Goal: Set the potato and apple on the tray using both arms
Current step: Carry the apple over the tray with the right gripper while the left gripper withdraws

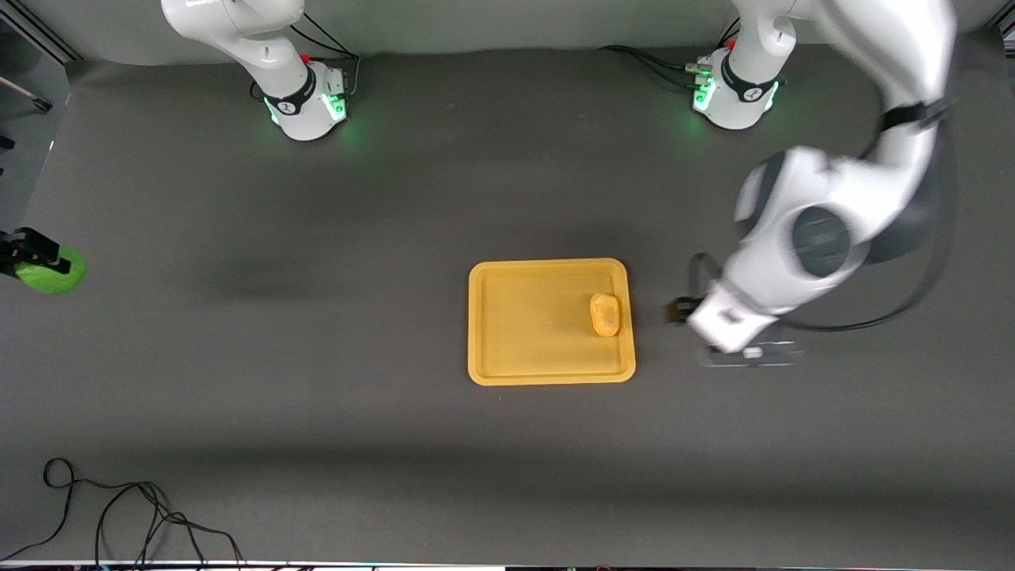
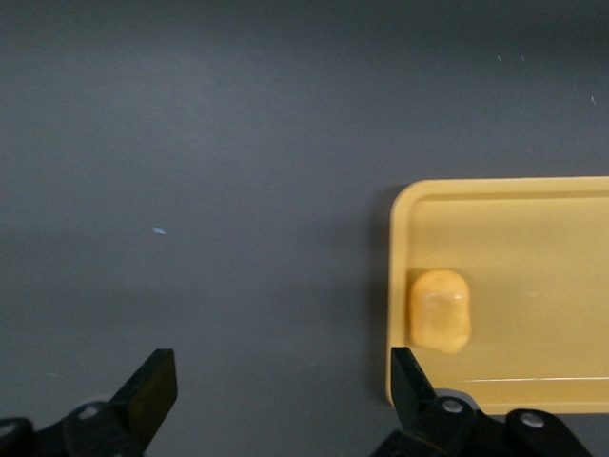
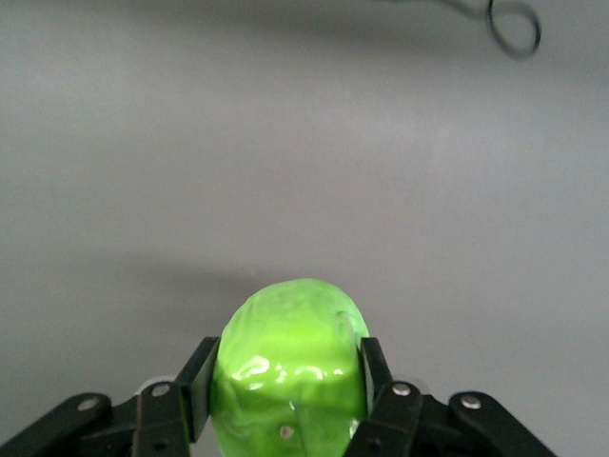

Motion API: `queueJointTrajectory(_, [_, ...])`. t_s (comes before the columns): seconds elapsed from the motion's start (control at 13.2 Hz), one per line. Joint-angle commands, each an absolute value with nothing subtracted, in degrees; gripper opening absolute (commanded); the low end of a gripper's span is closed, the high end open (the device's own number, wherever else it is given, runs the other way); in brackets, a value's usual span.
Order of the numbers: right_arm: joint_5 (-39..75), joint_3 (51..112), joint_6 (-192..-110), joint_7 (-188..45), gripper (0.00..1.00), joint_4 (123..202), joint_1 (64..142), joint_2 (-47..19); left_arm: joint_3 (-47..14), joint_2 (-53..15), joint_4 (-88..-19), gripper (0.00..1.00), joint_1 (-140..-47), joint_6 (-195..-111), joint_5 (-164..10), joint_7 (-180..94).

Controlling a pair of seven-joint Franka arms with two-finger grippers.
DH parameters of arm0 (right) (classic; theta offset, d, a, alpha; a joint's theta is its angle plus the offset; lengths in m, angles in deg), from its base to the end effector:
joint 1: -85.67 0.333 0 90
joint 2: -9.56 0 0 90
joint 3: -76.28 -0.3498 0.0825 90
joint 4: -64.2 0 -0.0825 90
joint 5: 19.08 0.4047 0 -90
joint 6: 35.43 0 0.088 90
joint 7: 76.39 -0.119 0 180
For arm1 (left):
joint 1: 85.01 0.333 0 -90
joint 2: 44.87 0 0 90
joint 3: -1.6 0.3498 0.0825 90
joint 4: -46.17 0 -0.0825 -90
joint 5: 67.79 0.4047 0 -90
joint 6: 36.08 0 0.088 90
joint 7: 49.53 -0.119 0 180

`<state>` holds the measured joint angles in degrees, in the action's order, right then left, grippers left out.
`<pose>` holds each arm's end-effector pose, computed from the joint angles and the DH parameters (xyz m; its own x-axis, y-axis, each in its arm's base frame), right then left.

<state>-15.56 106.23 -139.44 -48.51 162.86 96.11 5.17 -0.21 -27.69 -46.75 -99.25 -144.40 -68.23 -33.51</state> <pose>0.5797 -0.1895 0.5530 0.9905 0.1332 0.0341 0.1335 -0.9910 -0.0066 0.6489 -0.1851 0.4596 0.9994 0.0031 -0.0343 0.0034 -1.0000 0.0074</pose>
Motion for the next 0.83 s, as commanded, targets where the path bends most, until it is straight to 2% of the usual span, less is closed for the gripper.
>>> queueJointTrajectory(0.0, [-16.44,106.52,-137.91,-53.78,0.35,156.06,101.82,0.08,-0.77,-37.89,-52.09,1.0,-93.91,-139.55,-67.26,-41.58])
queueJointTrajectory(0.3, [-14.43,105.91,-137.91,-69.49,0.35,148.42,114.03,-5.71,-0.77,-45.38,-55.16,1.0,-85.99,-136.53,-67.26,-54.96])
queueJointTrajectory(0.45, [-9.96,104.68,-137.65,-78.63,0.35,142.37,119.57,-11.76,-0.69,-48.8,-59.02,1.0,-83.71,-137.58,-67.35,-59.69])
queueJointTrajectory(0.61, [-8.62,104.41,-136.16,-90.92,0.35,134.73,125.64,-18.35,-0.69,-49.96,-59.13,1.0,-81.15,-136.54,-67.35,-63.49])
queueJointTrajectory(0.76, [-7.22,101.61,-136.07,-102.0,0.35,128.65,129.43,-23.72,-0.69,-50.14,-58.95,1.0,-80.97,-136.45,-67.43,-62.98])
